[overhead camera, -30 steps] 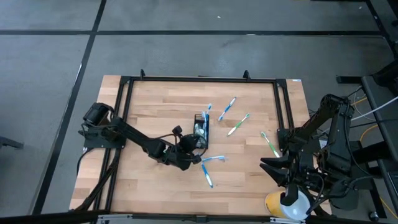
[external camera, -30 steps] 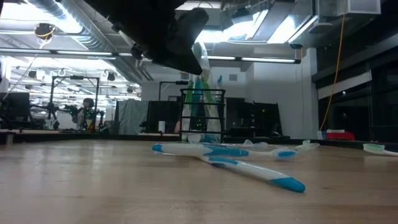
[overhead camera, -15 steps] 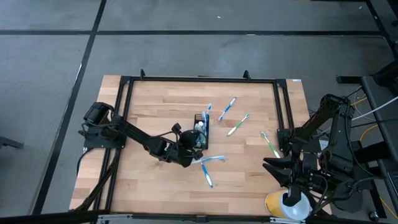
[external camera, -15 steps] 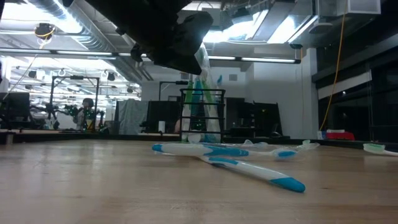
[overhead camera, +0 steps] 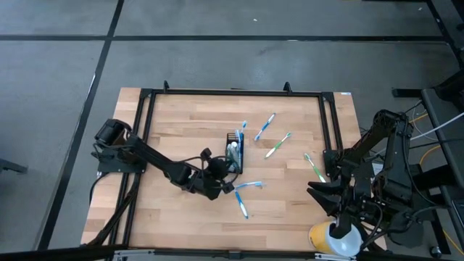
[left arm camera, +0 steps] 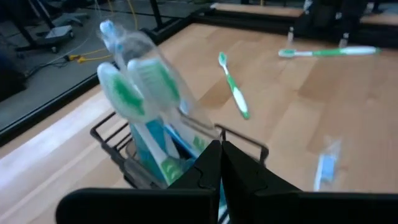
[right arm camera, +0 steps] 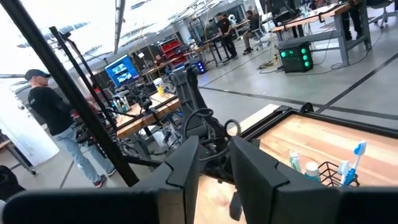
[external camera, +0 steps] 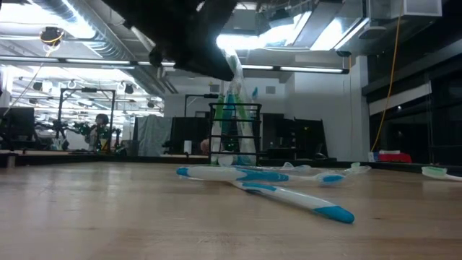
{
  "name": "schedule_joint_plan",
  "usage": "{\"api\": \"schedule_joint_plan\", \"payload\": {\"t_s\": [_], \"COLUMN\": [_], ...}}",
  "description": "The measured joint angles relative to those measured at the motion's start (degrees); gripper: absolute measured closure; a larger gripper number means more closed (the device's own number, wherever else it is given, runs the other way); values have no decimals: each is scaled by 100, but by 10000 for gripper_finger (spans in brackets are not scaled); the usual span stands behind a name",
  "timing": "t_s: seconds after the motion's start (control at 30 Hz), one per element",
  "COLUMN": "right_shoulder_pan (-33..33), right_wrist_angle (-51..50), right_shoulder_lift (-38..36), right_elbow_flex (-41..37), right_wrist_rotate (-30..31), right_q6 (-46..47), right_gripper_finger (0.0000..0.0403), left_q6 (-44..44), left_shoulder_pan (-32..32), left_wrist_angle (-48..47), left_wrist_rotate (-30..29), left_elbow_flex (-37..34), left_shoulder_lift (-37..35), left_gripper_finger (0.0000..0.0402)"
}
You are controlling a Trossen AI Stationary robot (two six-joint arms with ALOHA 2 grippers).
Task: Pick & Place toothbrushing station
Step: Put the blue toothbrush into the black organizer
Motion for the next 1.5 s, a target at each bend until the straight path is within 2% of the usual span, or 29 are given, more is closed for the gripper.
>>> {"api": "schedule_joint_plan", "payload": {"t_s": [0.17,0.37,0.57,0.67,0.8,0.93,1.13,1.37,1.5], "right_shoulder_pan": [0,0,0,0,0,0,62,151,151], "right_wrist_angle": [116,212,214,214,214,214,221,225,238], "right_shoulder_lift": [2,2,2,2,2,2,2,2,2], "right_elbow_flex": [1,0,0,0,0,0,0,1,2], "right_wrist_rotate": [3,89,89,89,89,78,-1,73,84], "right_q6": [-9,-111,-328,-351,-369,-348,-330,-327,-317], "right_gripper_finger": [307,307,307,307,307,307,307,307,307], "left_q6": [-201,-235,455,779,881,855,857,750,745], "left_shoulder_pan": [-157,-415,-542,-299,171,439,326,297,282], "left_wrist_angle": [-393,-1427,-909,-192,315,-20,-338,-382,-419], "left_wrist_rotate": [129,1704,2970,3640,4203,4527,4666,4197,4224], "left_elbow_flex": [-4,-17,-37,-34,-24,-30,-37,-32,22], "left_shoulder_lift": [-337,-573,-284,-214,-36,222,573,746,746], "left_gripper_finger": [396,396,391,379,357,336,319,318,319]}}
